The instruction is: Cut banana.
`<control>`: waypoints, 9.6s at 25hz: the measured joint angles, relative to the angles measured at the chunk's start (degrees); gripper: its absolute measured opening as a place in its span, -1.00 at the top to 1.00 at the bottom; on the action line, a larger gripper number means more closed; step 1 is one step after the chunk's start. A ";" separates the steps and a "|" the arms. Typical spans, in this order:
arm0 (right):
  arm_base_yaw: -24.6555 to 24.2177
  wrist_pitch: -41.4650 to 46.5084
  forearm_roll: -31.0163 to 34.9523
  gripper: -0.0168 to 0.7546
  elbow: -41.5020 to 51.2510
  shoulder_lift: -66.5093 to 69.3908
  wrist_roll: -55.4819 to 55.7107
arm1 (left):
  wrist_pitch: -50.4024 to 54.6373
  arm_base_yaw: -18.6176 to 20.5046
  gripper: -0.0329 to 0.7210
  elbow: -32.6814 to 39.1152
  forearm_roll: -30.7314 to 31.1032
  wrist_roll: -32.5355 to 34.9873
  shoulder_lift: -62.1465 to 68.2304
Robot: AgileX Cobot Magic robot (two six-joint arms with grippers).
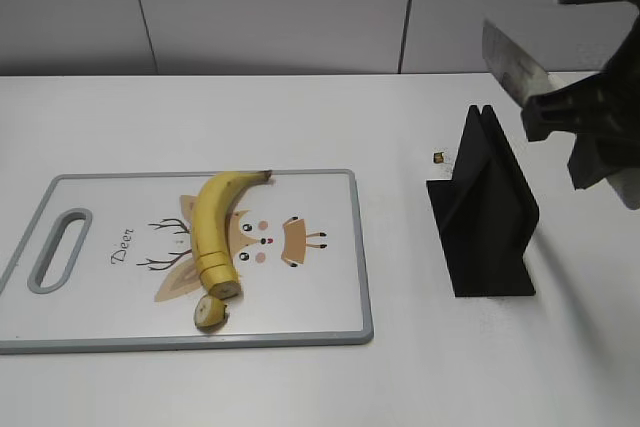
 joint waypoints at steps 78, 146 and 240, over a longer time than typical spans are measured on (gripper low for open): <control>-0.94 -5.39 32.81 0.54 -25.60 32.49 -110.41 | -10.57 -11.54 0.93 -33.20 -19.14 61.17 91.91; -1.22 -13.19 27.44 0.51 -26.02 50.58 -108.92 | -24.44 -17.81 0.93 -27.92 -12.24 46.92 106.75; -1.03 4.51 22.51 0.54 -25.91 18.99 -68.04 | 6.00 -5.06 -0.63 -26.82 11.98 -0.02 55.21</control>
